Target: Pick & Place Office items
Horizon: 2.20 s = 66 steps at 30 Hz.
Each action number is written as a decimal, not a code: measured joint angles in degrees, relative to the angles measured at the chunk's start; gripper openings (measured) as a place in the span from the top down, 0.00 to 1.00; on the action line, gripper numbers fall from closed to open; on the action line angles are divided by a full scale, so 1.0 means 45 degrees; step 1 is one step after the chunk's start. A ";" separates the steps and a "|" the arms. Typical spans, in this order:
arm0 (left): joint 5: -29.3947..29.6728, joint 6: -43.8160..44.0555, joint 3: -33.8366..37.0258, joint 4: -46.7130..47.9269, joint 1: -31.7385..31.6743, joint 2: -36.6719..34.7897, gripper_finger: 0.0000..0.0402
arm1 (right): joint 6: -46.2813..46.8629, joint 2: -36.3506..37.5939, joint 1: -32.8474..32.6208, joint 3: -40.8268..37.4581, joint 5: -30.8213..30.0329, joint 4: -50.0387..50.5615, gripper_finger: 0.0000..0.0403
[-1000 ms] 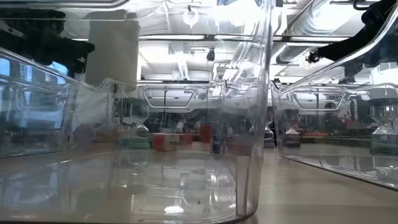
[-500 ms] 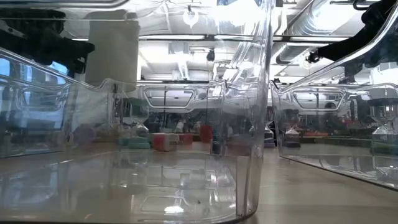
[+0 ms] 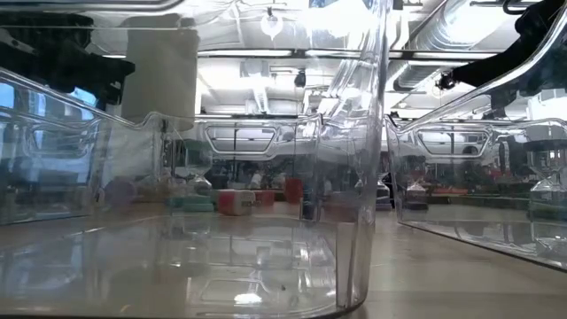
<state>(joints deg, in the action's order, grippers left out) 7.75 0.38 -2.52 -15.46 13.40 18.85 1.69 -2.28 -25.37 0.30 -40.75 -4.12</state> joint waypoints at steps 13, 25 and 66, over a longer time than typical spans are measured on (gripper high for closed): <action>0.0001 0.0001 0.0000 0.0000 0.0003 0.0000 1.00 | 0.0000 -0.0001 -0.0003 0.0003 0.0000 0.0000 1.00; 0.0000 0.0001 -0.0004 -0.0003 0.0003 0.0000 1.00 | 0.0001 -0.0001 0.0002 0.0000 0.0019 0.0000 1.00; 0.1348 0.0431 -0.0005 -0.1407 -0.1272 0.0000 0.74 | 0.1443 -0.4971 -0.0001 0.5194 -0.1330 0.2962 0.34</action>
<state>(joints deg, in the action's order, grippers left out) 13.81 2.32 -2.55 -21.79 7.67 18.85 8.19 -24.65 -25.38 23.67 -46.74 9.21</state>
